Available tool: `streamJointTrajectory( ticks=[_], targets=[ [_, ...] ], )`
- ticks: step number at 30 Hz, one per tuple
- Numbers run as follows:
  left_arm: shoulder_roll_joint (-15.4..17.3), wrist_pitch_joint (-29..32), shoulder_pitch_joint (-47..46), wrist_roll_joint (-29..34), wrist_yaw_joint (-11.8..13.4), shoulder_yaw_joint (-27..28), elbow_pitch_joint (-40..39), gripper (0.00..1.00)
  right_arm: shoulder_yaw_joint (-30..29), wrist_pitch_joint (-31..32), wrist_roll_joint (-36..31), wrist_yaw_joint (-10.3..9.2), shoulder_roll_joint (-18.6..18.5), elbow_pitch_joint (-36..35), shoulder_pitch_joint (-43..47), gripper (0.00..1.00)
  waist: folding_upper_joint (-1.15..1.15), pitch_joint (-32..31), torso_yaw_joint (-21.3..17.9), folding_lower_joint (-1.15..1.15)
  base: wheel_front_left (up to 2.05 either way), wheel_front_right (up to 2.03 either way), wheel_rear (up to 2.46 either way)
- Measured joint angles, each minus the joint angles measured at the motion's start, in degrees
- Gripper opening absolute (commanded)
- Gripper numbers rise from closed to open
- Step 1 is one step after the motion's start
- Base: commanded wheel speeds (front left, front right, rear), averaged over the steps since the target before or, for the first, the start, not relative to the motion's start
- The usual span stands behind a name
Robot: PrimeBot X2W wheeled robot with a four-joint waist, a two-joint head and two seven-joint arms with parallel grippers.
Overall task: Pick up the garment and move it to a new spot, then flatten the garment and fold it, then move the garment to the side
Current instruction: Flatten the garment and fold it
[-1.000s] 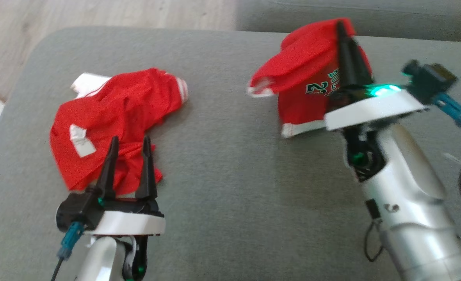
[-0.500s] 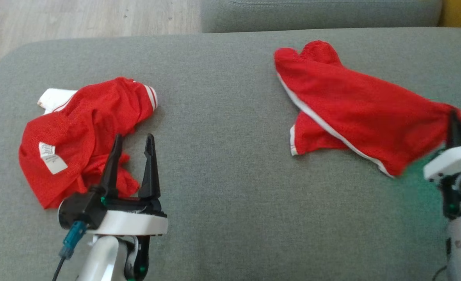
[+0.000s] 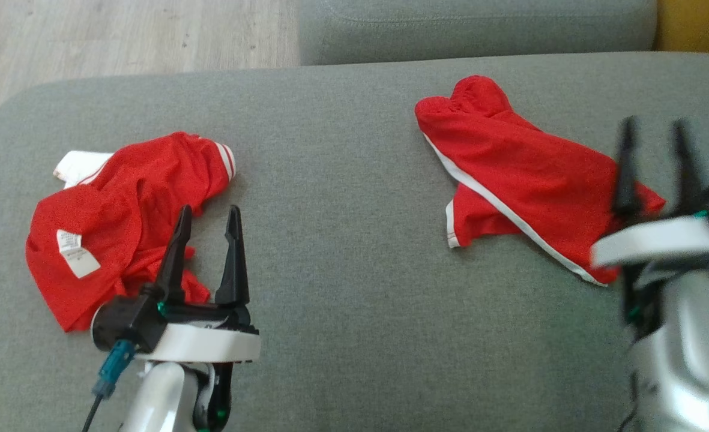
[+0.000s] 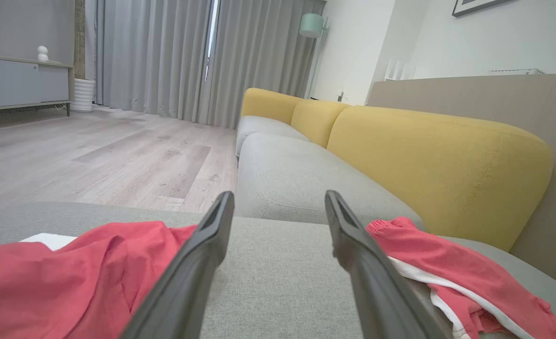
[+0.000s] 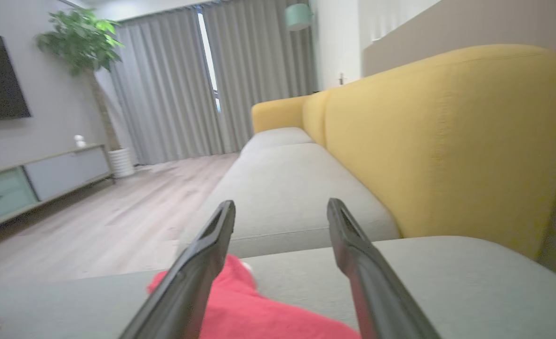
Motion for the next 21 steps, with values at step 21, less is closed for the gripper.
streamJointTrajectory(
  ticks=[21],
  targets=[
    [-0.03,0.0,-1.22,-1.57,-0.07,-4.67,-0.58,1.0,18.3,6.53,-1.76,0.0,0.57,-0.21,0.23,1.0,0.0,4.48,6.43,0.01,0.0,0.0,0.0]
  ],
)
